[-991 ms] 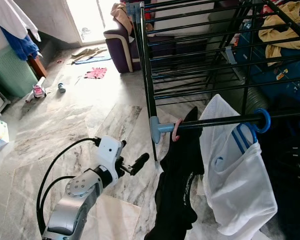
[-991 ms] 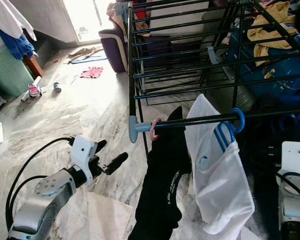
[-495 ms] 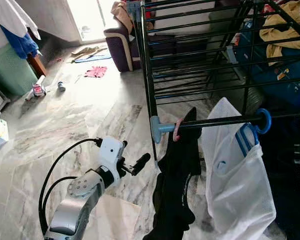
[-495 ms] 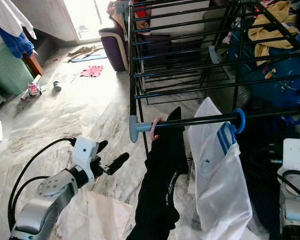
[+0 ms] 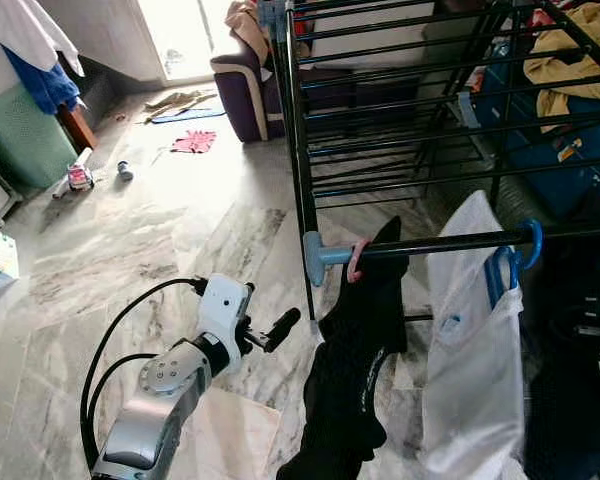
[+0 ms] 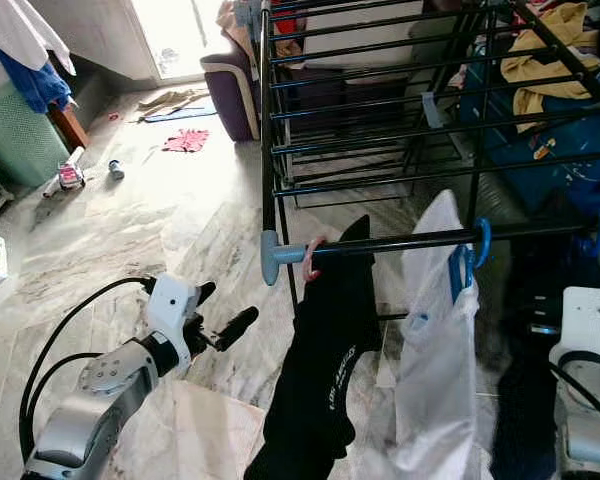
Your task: Hang hanger
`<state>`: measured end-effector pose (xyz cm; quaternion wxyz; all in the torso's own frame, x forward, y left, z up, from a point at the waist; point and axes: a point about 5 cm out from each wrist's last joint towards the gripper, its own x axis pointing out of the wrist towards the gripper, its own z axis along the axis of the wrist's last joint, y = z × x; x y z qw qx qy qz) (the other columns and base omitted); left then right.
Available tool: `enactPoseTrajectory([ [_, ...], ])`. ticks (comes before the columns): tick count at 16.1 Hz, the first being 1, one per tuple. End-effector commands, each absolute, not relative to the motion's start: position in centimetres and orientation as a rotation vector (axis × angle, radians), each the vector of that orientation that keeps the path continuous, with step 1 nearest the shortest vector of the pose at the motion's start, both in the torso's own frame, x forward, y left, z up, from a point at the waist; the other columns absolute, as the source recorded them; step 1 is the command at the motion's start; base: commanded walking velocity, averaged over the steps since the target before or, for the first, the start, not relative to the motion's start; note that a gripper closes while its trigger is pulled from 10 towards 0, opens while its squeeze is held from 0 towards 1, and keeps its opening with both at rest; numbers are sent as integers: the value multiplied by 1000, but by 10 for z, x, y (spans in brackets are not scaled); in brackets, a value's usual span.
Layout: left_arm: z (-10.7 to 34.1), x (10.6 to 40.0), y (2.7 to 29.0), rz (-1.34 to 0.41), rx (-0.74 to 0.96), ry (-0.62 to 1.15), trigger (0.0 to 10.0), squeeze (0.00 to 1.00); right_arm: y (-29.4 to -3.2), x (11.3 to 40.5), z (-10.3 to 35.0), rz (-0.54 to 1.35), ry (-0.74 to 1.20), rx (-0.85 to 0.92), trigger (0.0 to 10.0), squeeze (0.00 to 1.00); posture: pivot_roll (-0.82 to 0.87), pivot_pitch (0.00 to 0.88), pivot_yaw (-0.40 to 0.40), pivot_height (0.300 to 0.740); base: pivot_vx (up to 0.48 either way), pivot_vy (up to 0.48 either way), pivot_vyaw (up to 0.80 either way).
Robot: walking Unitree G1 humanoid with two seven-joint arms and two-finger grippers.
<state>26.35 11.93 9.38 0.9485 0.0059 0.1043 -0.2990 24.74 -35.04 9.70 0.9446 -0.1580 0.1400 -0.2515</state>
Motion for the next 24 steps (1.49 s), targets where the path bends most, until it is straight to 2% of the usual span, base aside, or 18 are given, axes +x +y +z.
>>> enactPoseTrajectory([
  [1, 92, 265, 121, -606, 34, 219, 10000, 0, -345, 243, 86, -501, 326, -288, 0, 0, -148, 35, 93, 740, 0, 0, 0],
  [3, 91, 264, 120, -604, 37, 215, 10000, 0, -343, 243, 88, -501, 300, -285, 0, 0, -146, 27, 89, 740, 0, 0, 0],
  [5, 92, 266, 124, -553, 53, 193, 10000, 0, -334, 244, 112, -498, 165, -282, 0, 0, -145, 13, 84, 740, 0, 0, 0],
  [8, 93, 266, 127, -522, 40, 178, 10000, 0, -315, 225, 129, -491, 70, -283, 0, 0, -147, 0, 81, 740, 0, 0, 0],
  [9, 93, 266, 127, -522, 39, 177, 10000, 0, -313, 221, 130, -495, 58, -287, 863, 0, -147, 0, 81, 740, 0, 0, 0],
  [10, 92, 266, 127, -520, 43, 176, 10000, 0, -305, 212, 136, -505, 13, -267, 1255, 0, -150, 0, 82, 740, 0, 0, 0],
  [11, 91, 266, 127, -523, 42, 176, 10000, 0, -298, 206, 135, -492, 11, -269, 4667, 0, -159, 0, 84, 740, 0, 0, 0],
  [12, 91, 266, 126, -526, 42, 174, 10000, 0, -295, 203, 132, -485, 28, -272, 10000, 0, -159, 0, 84, 740, 0, 0, 0],
  [16, 92, 270, 120, -539, 48, 159, 10000, 0, -287, 191, 111, -476, 123, -242, 10000, 0, -165, 0, 83, 740, 0, 0, 0],
  [24, 90, 271, 124, -525, 56, 151, 10000, 0, -279, 193, 106, -469, 150, -229, 10000, 0, -160, 0, 74, 740, -62, 0, 0],
])
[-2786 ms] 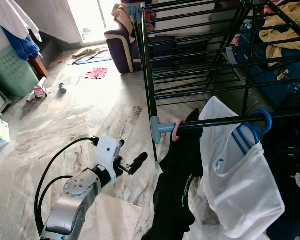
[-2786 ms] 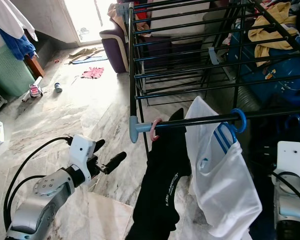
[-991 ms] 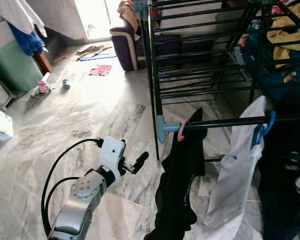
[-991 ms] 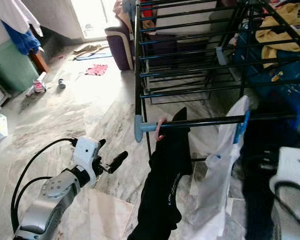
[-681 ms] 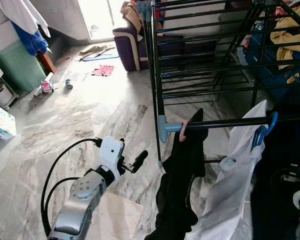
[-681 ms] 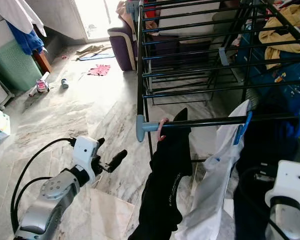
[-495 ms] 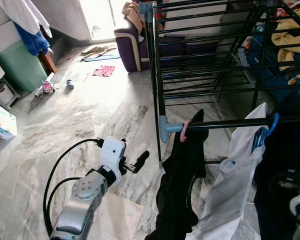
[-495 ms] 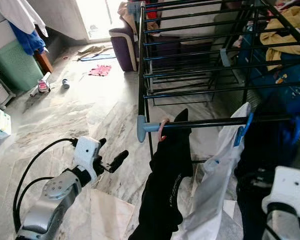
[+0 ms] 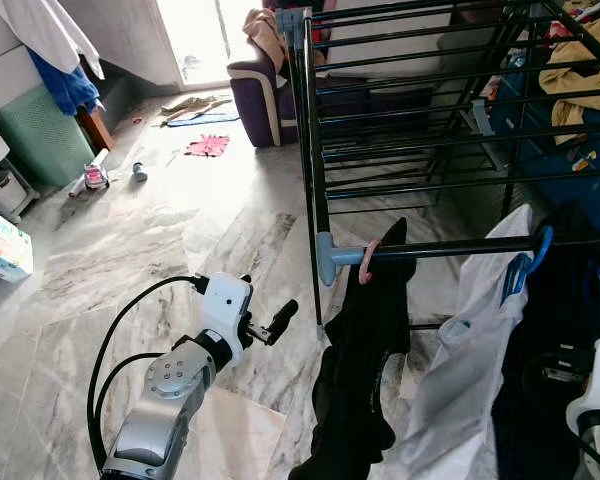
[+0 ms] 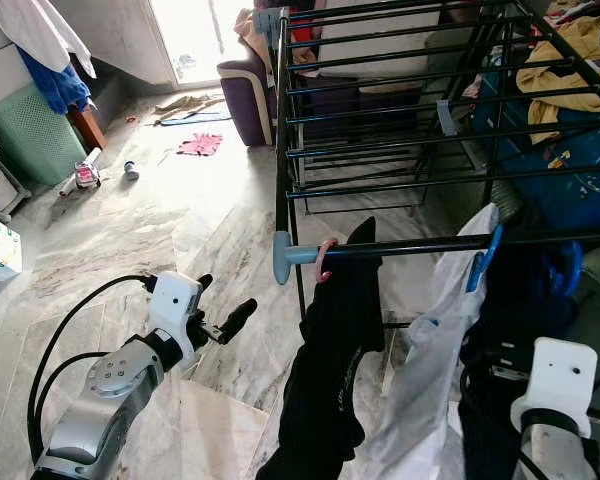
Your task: Hang hanger
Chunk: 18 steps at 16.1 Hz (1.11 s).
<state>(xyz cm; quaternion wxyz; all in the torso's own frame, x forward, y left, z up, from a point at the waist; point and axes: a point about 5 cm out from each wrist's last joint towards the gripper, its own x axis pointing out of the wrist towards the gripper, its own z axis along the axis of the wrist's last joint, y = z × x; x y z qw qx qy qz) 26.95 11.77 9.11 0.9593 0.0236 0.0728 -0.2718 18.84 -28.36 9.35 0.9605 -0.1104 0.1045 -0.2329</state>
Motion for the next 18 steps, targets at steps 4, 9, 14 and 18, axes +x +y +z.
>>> enactPoseTrajectory([
  [4, 91, 272, 123, -512, 47, 148, 10000, 0, -275, 197, 106, -469, 150, -216, 10000, 0, -156, 0, 68, 740, -312, 0, 0],
  [9, 89, 273, 124, -482, 38, 147, 10000, 0, -272, 203, 102, -467, 159, -200, 10000, 0, -140, 0, 51, 740, -346, 0, 0],
  [14, 94, 284, 130, -427, 42, 109, 10000, 0, -269, 220, 90, -451, 183, -127, 10000, 0, -109, 0, 31, 740, -345, 0, 0],
  [18, 99, 292, 140, -365, 56, 72, 10000, 0, -248, 243, 86, -360, 189, -78, 10000, 0, -99, 0, 45, 740, -343, 0, 0],
])
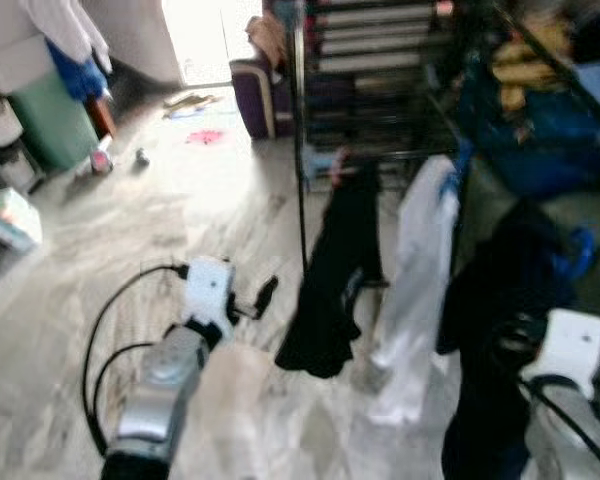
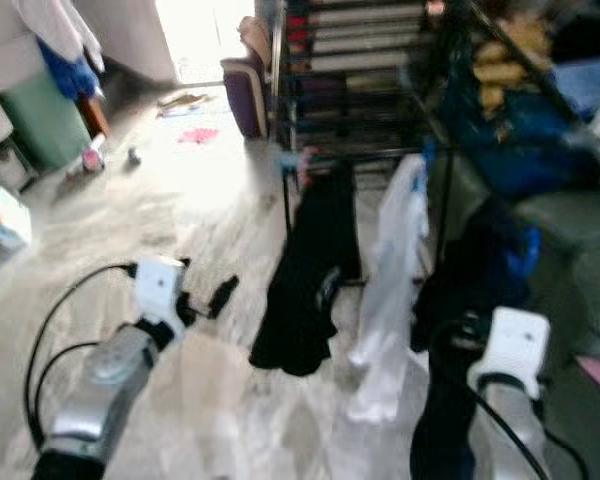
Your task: Hang hanger
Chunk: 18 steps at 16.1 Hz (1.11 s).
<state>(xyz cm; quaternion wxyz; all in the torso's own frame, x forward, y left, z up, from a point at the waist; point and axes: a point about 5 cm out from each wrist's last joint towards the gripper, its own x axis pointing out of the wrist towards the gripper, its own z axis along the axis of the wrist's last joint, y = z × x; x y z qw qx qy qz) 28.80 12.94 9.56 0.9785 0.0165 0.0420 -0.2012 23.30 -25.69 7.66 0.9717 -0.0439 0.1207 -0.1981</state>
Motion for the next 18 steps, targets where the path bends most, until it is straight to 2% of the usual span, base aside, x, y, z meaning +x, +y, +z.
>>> enactPoseTrajectory([
  [1, 99, 293, 141, -357, 58, 68, 10000, 0, -243, 246, 85, -336, 196, -73, 10000, 0, -101, 0, 51, 740, -341, 0, 0],
  [6, 100, 297, 138, -333, 61, 42, 10000, 0, -220, 267, 82, -186, 215, -46, 10000, 0, -93, 0, 49, 740, -344, 0, 0],
  [14, 86, 275, 138, -332, 44, 93, 10000, 0, -202, 253, 73, -86, 248, -56, 10000, 0, -73, 0, 11, 740, -331, 0, 0],
  [15, 87, 273, 140, -319, 39, 91, 10000, 0, -202, 253, 75, -94, 232, -100, 10000, 0, -74, 0, 9, 740, 0, 0, 0],
  [18, 89, 272, 145, -273, 43, 77, 10000, 0, -197, 253, 80, -38, 203, -47, 10000, 0, -54, 0, 5, 740, 0, 0, 0],
])
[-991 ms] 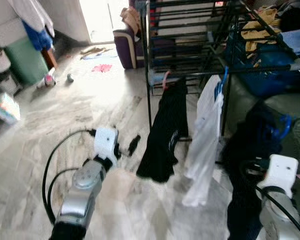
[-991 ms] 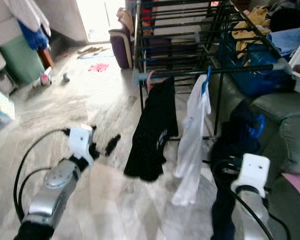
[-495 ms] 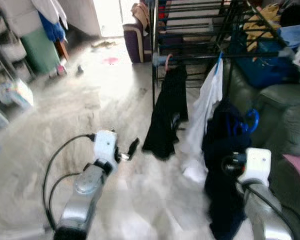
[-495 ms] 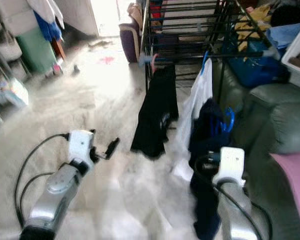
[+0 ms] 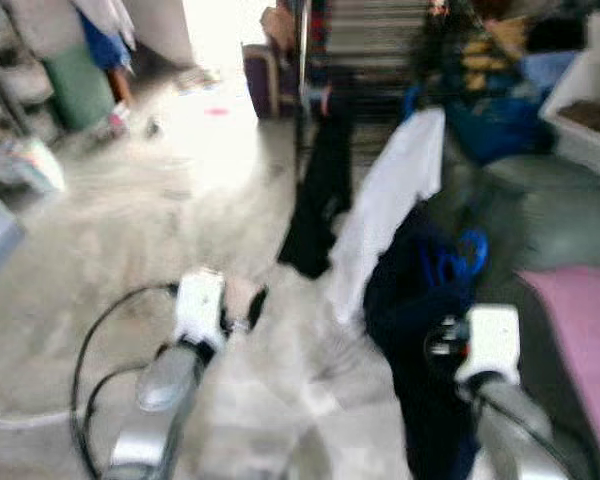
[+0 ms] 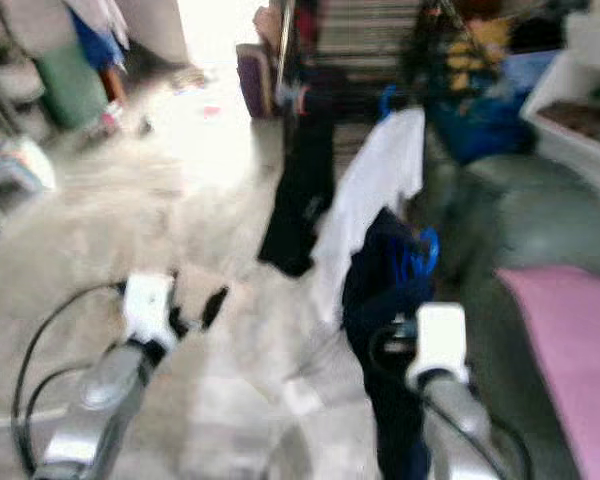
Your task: Hang hanger
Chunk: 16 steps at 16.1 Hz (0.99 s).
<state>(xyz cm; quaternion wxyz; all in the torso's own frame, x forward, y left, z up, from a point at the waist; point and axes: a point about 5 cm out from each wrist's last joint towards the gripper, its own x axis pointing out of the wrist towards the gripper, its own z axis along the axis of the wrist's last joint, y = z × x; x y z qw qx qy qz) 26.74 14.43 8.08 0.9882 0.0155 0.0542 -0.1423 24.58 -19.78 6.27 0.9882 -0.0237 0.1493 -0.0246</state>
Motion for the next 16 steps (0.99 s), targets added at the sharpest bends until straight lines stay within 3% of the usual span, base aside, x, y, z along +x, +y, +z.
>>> enactPoseTrajectory([
  [1, 90, 274, 146, -257, 49, 67, 10000, 0, -196, 257, 80, -44, 188, -27, 10000, 0, -36, 0, -7, 740, 0, 0, 0],
  [4, 96, 277, 152, -198, 48, 42, 10000, 0, -185, 269, 83, 14, 173, -29, 10000, 0, 29, 0, -57, 740, 0, 0, 0],
  [10, 96, 266, 162, -145, 80, 48, 10000, 0, -179, 285, 93, 53, 131, -44, 10000, 0, 48, 0, -49, 740, 0, 0, 0],
  [16, 103, 276, 163, -123, 126, 31, 10000, 0, -189, 268, 87, -66, 106, -31, 10000, 0, -23, 0, 16, 740, 0, 0, 800],
])
